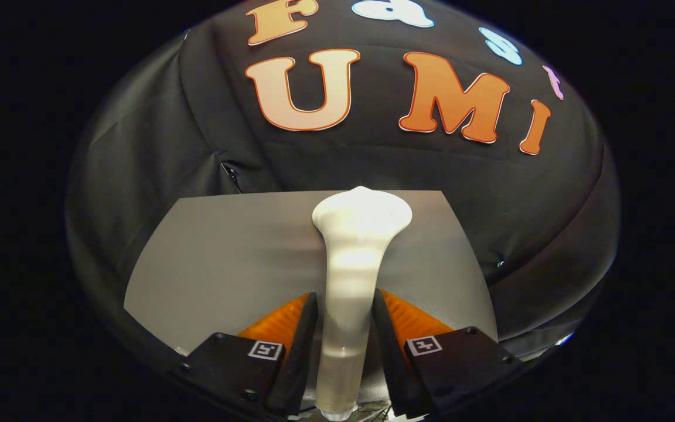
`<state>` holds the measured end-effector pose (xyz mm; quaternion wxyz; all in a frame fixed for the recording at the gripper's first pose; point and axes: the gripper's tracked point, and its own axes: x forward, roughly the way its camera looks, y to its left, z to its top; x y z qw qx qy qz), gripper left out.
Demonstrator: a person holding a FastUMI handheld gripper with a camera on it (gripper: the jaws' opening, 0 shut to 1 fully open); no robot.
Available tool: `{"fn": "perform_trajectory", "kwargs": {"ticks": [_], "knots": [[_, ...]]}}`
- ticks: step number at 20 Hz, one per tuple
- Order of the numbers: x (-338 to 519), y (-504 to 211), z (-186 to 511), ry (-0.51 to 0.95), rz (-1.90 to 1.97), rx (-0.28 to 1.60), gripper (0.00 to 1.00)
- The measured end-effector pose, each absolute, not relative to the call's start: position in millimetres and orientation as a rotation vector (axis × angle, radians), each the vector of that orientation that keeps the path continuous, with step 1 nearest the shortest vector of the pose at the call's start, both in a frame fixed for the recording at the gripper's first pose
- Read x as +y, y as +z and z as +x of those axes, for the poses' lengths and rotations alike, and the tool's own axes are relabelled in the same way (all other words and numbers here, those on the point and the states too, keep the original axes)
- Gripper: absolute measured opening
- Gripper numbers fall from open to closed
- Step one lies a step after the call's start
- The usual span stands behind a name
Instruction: Iron the clothes twice with a garment steamer, once on the left side and once on the right side.
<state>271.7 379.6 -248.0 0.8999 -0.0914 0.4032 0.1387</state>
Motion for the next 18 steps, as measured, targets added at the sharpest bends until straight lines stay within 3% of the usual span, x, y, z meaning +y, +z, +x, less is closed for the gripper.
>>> {"fn": "perform_trajectory", "kwargs": {"ticks": [2,8,18], "knots": [[379.5,-249.8,272.5,0.296,-0.186,0.856,0.52],[388.0,-244.0,266.8,0.339,-0.156,0.844,0.39],[366.0,-178.7,235.9,0.341,-0.114,0.628,0.38]]}}
